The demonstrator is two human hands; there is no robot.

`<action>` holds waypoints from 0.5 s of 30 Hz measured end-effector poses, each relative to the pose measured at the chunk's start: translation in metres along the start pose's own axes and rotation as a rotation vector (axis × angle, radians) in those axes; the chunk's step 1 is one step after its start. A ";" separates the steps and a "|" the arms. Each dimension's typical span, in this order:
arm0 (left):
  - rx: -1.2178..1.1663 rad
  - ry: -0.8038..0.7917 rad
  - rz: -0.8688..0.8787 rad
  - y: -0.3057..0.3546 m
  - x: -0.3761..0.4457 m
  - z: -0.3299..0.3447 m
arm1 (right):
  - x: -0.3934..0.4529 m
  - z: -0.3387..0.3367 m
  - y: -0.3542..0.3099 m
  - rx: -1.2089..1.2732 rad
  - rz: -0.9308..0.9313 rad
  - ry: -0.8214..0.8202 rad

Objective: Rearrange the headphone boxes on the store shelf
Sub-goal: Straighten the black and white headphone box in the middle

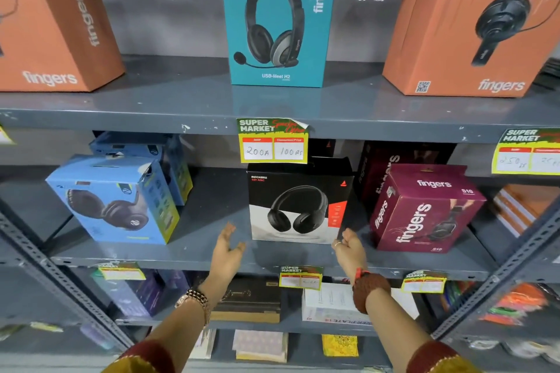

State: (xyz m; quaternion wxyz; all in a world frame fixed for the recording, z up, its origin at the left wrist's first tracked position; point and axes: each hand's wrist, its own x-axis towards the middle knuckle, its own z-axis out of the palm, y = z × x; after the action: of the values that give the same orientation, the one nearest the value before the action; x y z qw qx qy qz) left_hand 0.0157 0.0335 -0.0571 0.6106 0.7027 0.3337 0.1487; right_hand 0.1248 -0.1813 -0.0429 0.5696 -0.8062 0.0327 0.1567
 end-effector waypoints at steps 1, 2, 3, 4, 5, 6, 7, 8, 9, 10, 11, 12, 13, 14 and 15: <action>-0.019 0.037 -0.004 -0.005 0.001 -0.008 | -0.002 0.004 0.001 -0.018 -0.008 -0.007; -0.049 0.076 -0.018 -0.010 0.003 -0.019 | -0.006 0.011 0.000 -0.037 -0.015 -0.020; -0.087 0.119 -0.038 -0.017 0.006 -0.035 | -0.011 0.023 -0.001 -0.042 -0.026 -0.034; -0.125 0.163 -0.061 -0.023 0.009 -0.051 | -0.016 0.035 -0.003 -0.047 -0.041 -0.056; -0.155 0.208 -0.076 -0.029 0.013 -0.066 | -0.020 0.048 -0.005 -0.056 -0.060 -0.085; -0.170 0.249 -0.090 -0.034 0.016 -0.082 | -0.025 0.064 -0.008 -0.062 -0.073 -0.115; -0.175 0.280 -0.102 -0.040 0.020 -0.098 | -0.030 0.080 -0.011 -0.064 -0.087 -0.138; -0.171 0.309 -0.107 -0.043 0.023 -0.119 | -0.035 0.102 -0.016 -0.053 -0.101 -0.151; -0.157 0.342 -0.104 -0.045 0.026 -0.134 | -0.040 0.118 -0.020 -0.037 -0.116 -0.167; -0.147 0.379 -0.098 -0.045 0.031 -0.151 | -0.046 0.134 -0.027 -0.025 -0.125 -0.193; -0.144 0.413 -0.088 -0.045 0.037 -0.171 | -0.052 0.152 -0.034 -0.003 -0.132 -0.222; -0.150 0.439 -0.077 -0.043 0.045 -0.194 | -0.059 0.175 -0.044 0.019 -0.139 -0.250; -0.149 0.457 -0.065 -0.039 0.051 -0.214 | -0.066 0.195 -0.054 0.038 -0.140 -0.275; -0.145 0.466 -0.060 -0.035 0.056 -0.226 | -0.071 0.206 -0.062 0.045 -0.138 -0.301; -0.136 0.470 -0.046 -0.031 0.063 -0.248 | -0.078 0.229 -0.072 0.057 -0.145 -0.335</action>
State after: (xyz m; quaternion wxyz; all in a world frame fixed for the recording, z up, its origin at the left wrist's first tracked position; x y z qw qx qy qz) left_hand -0.1001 0.2640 -0.0471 0.5653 0.5983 0.4717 0.3161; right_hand 0.0176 0.0467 -0.0238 0.5997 -0.7524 -0.1164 0.2465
